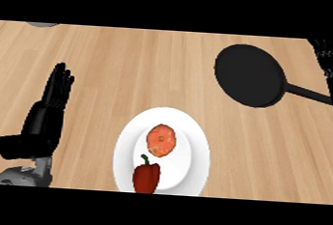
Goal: Pick the squash from the plate and place it in the pan
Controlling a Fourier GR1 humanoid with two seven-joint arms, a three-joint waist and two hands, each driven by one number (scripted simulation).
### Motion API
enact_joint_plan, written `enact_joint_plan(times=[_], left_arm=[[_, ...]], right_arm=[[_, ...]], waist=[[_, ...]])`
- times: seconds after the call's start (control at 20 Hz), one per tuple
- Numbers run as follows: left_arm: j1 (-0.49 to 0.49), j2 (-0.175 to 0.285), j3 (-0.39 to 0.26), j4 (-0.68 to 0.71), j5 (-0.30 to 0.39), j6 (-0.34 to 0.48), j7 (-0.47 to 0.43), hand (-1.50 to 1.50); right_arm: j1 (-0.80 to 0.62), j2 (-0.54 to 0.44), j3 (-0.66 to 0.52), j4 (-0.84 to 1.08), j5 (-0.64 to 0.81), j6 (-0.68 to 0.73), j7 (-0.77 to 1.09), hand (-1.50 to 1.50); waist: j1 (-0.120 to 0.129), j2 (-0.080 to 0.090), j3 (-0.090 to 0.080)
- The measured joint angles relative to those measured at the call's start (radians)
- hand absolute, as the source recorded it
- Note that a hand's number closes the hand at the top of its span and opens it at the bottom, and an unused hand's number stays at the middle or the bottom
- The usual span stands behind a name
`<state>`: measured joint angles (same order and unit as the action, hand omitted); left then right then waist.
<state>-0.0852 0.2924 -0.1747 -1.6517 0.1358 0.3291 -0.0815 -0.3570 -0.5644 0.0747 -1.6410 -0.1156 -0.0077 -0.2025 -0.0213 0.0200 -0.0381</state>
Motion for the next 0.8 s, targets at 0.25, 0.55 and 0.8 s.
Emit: enact_joint_plan(times=[0.25, 0.55, 0.8], left_arm=[[-0.042, 0.011, 0.011, 0.051, 0.003, -0.021, 0.026, 0.00], [-0.087, 0.046, 0.053, 0.130, 0.034, -0.059, 0.093, 0.00], [-0.103, 0.050, 0.072, 0.156, 0.046, -0.073, 0.125, 0.00]], right_arm=[[0.013, 0.120, 0.147, 0.081, -0.031, 0.071, 0.036, 1.50], [0.139, 0.295, 0.300, 0.189, 0.131, -0.101, -0.052, -1.50], [0.291, 0.239, 0.311, 0.069, 0.274, -0.239, -0.108, -1.50]], waist=[[0.040, -0.002, 0.028], [0.027, -0.009, 0.036], [0.005, -0.020, 0.037]])
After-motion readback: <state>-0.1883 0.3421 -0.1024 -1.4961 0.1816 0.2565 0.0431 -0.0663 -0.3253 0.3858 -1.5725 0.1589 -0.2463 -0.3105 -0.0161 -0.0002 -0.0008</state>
